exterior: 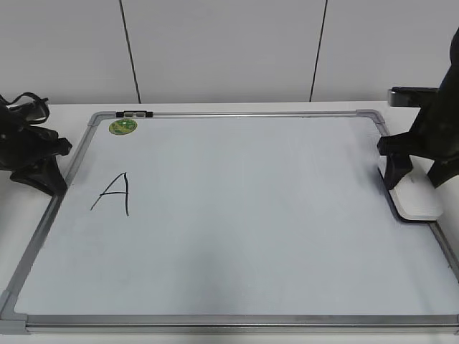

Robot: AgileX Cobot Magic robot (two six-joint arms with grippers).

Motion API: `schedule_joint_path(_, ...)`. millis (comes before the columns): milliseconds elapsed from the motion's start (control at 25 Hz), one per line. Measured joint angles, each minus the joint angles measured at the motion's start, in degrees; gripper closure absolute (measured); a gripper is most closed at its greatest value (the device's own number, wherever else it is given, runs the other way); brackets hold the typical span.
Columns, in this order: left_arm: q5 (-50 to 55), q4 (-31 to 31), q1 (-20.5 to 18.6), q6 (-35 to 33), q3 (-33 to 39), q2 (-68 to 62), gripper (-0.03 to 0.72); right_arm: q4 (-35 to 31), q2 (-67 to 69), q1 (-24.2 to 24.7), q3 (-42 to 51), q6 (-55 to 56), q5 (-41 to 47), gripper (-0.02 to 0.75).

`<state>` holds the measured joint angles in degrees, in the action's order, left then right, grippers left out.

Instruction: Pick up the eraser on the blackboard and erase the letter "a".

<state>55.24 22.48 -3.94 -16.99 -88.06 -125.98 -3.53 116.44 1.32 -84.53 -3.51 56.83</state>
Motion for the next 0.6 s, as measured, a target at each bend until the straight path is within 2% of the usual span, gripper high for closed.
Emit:
schedule_joint_path(360, 0.0, 0.0, 0.0, 0.0, 0.0, 0.0, 0.643, -0.1, 2.0, 0.0, -0.4, -0.3, -1.4, 0.197)
schedule_joint_path(600, 0.0, 0.0, 0.0, 0.0, 0.0, 0.0, 0.639, -0.2, 3.0, 0.0, -3.2, -0.4, -1.0, 0.127)
